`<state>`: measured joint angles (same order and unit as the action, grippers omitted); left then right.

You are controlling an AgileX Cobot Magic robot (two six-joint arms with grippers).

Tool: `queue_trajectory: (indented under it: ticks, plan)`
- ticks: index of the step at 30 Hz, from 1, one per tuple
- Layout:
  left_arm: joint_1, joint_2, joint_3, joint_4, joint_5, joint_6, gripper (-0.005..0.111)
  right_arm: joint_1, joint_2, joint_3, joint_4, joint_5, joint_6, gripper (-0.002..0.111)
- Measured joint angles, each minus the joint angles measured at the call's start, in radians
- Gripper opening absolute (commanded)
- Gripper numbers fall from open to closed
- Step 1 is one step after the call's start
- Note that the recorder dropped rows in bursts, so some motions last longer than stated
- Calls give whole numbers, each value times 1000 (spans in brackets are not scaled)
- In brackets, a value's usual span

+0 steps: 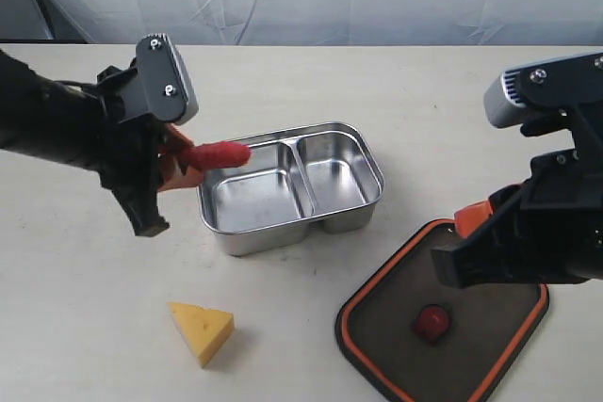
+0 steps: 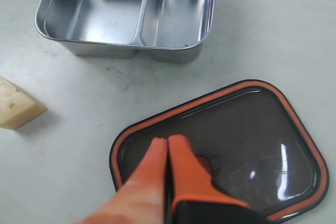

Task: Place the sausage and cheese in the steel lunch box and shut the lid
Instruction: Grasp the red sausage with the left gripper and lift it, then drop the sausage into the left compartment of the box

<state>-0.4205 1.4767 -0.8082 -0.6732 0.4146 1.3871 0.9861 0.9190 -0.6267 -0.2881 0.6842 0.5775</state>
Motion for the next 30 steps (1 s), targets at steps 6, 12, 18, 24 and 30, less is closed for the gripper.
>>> queue_trajectory:
  ticks: [6, 12, 18, 24, 30]
  plan:
    - [-9, 83, -114, -32, 29, 2, 0, 0, 0, 0, 18, 3, 1, 0]
    - [-13, 167, -170, -63, 32, 4, 5, 0, 0, 0, 61, 3, 1, 0]
    - [-13, 194, -176, -101, 33, 4, 38, 0, 0, 0, 91, 17, 2, 0]
    - [-13, 194, -177, -123, 33, -8, 59, 0, 0, 0, 121, 29, 2, 0]
    - [-13, 194, -177, -115, 66, -24, 59, 0, 0, 0, 132, 43, 2, 0]
